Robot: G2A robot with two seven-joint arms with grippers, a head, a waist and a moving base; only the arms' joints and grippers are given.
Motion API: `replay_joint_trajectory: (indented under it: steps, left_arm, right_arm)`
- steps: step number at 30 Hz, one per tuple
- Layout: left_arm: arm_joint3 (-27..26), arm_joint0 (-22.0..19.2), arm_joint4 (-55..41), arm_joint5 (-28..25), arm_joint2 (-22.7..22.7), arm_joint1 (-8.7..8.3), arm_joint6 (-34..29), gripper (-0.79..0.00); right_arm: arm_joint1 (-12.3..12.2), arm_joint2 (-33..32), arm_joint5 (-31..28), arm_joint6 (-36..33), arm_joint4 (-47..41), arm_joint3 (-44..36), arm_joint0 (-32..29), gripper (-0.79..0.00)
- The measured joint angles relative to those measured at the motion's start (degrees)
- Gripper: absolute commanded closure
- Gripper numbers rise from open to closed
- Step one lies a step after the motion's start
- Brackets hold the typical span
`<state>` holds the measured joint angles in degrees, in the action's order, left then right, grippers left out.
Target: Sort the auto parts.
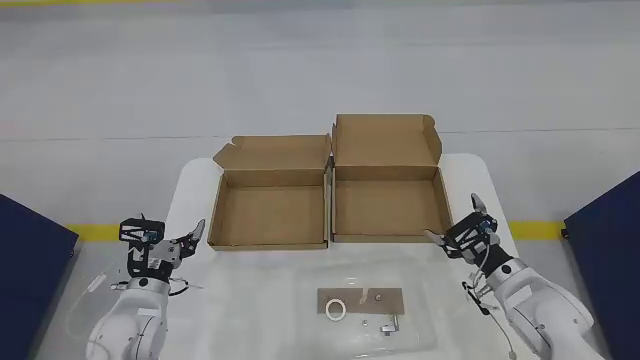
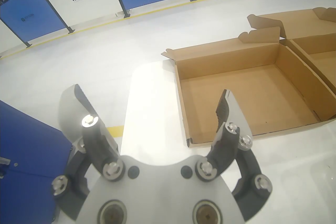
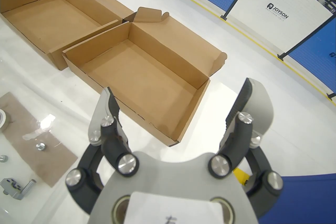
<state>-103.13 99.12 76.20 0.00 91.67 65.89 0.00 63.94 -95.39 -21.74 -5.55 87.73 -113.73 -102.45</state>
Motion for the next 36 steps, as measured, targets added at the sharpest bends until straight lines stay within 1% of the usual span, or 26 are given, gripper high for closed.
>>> replay_joint_trajectory:
  steps: [5,11,18,20,24,29,33,36]
  left_arm:
    - [0.0,0.0,0.0,0.0,0.0,0.0,0.0,-0.785]
    - [0.0,0.0,0.0,0.0,0.0,0.0,0.0,-0.785]
    - [0.0,0.0,0.0,0.0,0.0,0.0,0.0,-0.785]
    - [0.0,0.0,0.0,0.0,0.0,0.0,0.0,-0.785]
    - [0.0,0.0,0.0,0.0,0.0,0.0,0.0,-0.785]
    - [0.0,0.0,0.0,0.0,0.0,0.0,0.0,-0.785]
    - [0.0,0.0,0.0,0.0,0.0,0.0,0.0,-0.785]
    - [0.0,0.0,0.0,0.0,0.0,0.0,0.0,-0.785]
  right_arm:
    - [-0.7,-0.9,-8.4,-2.6,1.3,-3.5,1.4,-0.785]
    - [-1.4,-1.8,-17.3,-8.4,2.9,-8.5,2.6,-0.785]
    - [-1.5,-1.8,-17.4,-8.5,3.1,-8.6,2.6,-0.785]
    - [-1.6,-1.4,-18.2,-8.2,3.9,-9.6,2.8,-0.785]
    - [-2.1,-1.0,-24.5,-10.0,6.4,-12.7,4.7,-0.785]
    - [-2.8,-0.5,-32.6,-15.3,5.8,-15.5,8.3,-0.785]
    - [-3.1,0.8,-36.1,-19.4,4.4,-16.9,10.3,-0.785]
    - [-3.2,0.9,-35.4,-20.4,3.9,-17.3,10.8,-0.785]
